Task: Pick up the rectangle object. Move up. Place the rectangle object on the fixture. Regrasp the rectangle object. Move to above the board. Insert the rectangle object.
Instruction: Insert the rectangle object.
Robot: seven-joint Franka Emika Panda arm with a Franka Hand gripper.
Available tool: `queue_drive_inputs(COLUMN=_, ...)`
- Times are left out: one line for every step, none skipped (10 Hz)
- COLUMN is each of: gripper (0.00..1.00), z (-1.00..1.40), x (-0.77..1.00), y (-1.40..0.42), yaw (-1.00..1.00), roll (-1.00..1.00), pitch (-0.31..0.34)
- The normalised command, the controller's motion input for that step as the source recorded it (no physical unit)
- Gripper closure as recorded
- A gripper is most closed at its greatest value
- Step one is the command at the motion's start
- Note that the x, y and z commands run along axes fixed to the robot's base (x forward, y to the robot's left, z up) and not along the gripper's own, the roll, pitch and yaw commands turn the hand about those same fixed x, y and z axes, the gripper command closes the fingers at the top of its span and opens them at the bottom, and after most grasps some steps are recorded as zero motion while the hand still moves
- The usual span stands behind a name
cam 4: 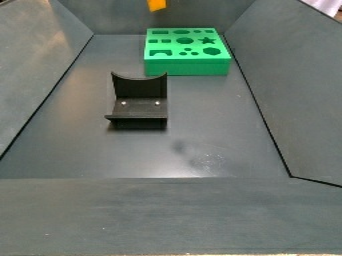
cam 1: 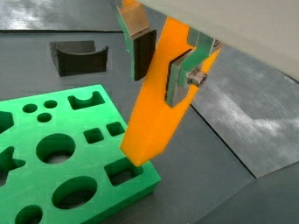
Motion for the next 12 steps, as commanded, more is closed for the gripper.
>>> queue_drive_inputs(gripper=1.00, z=0.03, x=-0.02, y=0.05, yaw=0.00, roll=0.23, pitch=-0.500)
queue_drive_inputs(gripper=1.00, z=0.18, x=0.00, y=0.15, yaw=0.02, roll=0.19, pitch=-0.500)
queue_drive_inputs(gripper=1.00, z=0.18, x=0.00, y=0.15, yaw=0.03, roll=0.19, pitch=-0.500)
queue_drive_inputs(gripper=1.00, z=0.18, x=0.00, y=0.17, yaw=0.00, roll=0.22, pitch=-0.500)
queue_drive_inputs(gripper=1.00, z=0.17, x=0.00, y=0.09, yaw=0.00, roll=0.22, pitch=-0.500)
queue_drive_inputs(gripper=1.00, z=0.17, x=0.00, y=0.03, yaw=0.00, roll=0.21, pitch=-0.500)
queue_drive_inputs(gripper=1.00, z=0.17, x=0.00, y=0.00, yaw=0.00, roll=0.17, pitch=-0.500)
queue_drive_inputs(gripper=1.00, z=0.17, x=0.00, y=0.00, yaw=0.00, roll=0.16, pitch=-0.500)
queue_drive_inputs(gripper=1.00, z=-0.05, x=-0.19, y=-0.21, yaw=-0.24, roll=0.27, pitch=-0.500)
queue_drive_inputs(gripper=1.00, z=-0.24, x=-0.19, y=-0.11, yaw=-0.12, roll=0.18, pitch=-0.454)
queue_drive_inputs(gripper=1.00, z=-0.18, x=-0.11, y=-0.03, yaw=-0.11, roll=0.28, pitch=-0.424)
queue_drive_inputs(gripper=1.00, z=-0.03, x=-0.03, y=0.00, yaw=-0.11, roll=0.35, pitch=-0.443)
